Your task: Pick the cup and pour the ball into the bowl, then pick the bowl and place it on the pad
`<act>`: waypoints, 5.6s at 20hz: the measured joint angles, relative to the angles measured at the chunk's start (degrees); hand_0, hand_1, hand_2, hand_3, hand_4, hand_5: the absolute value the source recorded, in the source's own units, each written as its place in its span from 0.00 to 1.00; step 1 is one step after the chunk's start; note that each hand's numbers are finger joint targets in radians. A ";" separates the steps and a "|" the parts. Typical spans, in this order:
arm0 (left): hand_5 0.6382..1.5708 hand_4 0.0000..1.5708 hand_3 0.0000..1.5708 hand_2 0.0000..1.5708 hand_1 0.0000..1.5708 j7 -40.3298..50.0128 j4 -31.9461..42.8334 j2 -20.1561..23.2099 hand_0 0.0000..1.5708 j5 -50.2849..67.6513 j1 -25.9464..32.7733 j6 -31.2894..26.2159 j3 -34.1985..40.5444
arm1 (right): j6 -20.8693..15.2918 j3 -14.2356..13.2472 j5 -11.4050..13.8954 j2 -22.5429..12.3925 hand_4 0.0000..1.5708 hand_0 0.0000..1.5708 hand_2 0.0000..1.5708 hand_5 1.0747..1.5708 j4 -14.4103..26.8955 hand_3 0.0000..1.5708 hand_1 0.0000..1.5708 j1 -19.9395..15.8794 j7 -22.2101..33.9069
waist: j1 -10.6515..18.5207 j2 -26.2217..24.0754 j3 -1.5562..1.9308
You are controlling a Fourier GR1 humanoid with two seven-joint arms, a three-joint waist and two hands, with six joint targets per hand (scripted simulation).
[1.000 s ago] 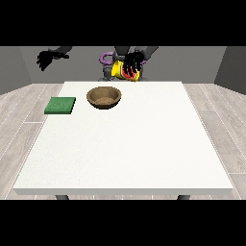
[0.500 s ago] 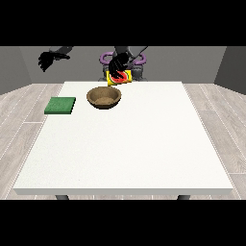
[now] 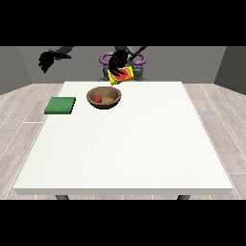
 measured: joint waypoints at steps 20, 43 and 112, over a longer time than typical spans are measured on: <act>0.99 0.00 0.00 0.00 0.00 -17.21 -27.92 -2.66 0.00 70.52 27.29 18.97 39.70 | -12.88 4.37 3.71 12.58 0.16 0.00 0.00 1.00 -4.97 0.00 0.00 -0.22 0.28 | 6.29 6.95 -0.82; 0.99 0.00 0.00 0.00 0.00 -33.64 -39.26 3.46 0.00 87.03 38.28 -0.34 46.90 | -23.84 4.44 5.02 17.53 0.08 0.00 0.00 0.98 16.54 0.00 0.00 -10.17 -14.28 | 11.23 12.78 0.01; 0.97 0.74 0.00 0.00 0.00 -42.11 -25.65 36.57 0.00 111.27 38.40 -29.13 76.73 | -31.70 -3.91 12.37 -15.77 0.00 0.00 0.09 0.59 23.38 0.06 0.00 -19.50 12.77 | 11.68 19.85 0.02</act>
